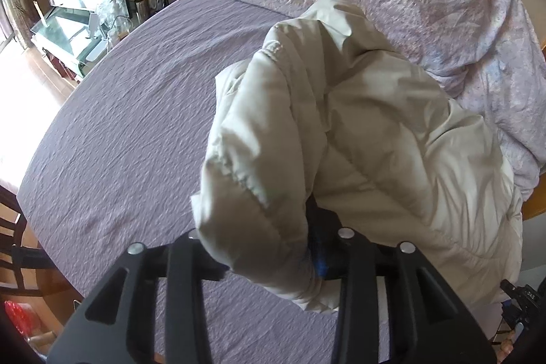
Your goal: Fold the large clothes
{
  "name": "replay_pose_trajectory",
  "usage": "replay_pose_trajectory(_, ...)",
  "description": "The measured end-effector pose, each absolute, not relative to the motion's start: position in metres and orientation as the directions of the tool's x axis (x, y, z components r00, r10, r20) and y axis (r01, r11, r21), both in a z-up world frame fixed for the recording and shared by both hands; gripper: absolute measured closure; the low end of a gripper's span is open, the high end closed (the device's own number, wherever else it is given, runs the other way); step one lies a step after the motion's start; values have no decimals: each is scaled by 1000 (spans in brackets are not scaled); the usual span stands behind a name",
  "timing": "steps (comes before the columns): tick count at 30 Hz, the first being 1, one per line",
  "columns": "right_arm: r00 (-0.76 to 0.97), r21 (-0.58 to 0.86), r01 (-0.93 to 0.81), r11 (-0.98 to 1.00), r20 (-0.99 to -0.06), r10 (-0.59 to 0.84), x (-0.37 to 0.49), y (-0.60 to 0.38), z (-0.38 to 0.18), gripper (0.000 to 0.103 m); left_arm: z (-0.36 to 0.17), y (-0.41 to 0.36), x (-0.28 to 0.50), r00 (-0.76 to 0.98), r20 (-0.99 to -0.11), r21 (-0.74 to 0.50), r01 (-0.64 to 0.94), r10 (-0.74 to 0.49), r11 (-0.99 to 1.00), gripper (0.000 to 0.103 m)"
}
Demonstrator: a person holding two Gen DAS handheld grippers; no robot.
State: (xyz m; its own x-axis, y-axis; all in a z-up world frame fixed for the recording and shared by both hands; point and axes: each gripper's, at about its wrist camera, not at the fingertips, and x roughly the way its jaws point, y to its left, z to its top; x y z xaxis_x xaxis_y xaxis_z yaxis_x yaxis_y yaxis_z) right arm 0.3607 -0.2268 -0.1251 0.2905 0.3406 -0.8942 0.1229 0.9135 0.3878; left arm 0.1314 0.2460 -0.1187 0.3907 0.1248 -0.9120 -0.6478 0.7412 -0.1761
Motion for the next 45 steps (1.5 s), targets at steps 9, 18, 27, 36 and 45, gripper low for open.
replay_pose_trajectory(9,485,121,82,989,-872,66,356,-217,-71,49,-119,255,127,392,-912,-203,-687,121,698,25)
replay_pose_trajectory(18,448,182,-319,930,-835,318,364,-78,-63,58,-125,256,137,400,-912,-237,-694,90,680,17)
replay_pose_trajectory(27,368,94,-424,901,-891,267,371,-1,-113,61,-134,264,140,420,-906,-285,-701,55,653,15)
replay_pose_trajectory(36,422,-51,-460,886,-891,168,369,18,-151,60,-135,269,145,442,-896,-313,-693,41,649,10)
replay_pose_trajectory(45,414,-33,-464,885,-892,183,368,16,-149,60,-146,275,151,460,-888,-373,-718,-2,588,9)
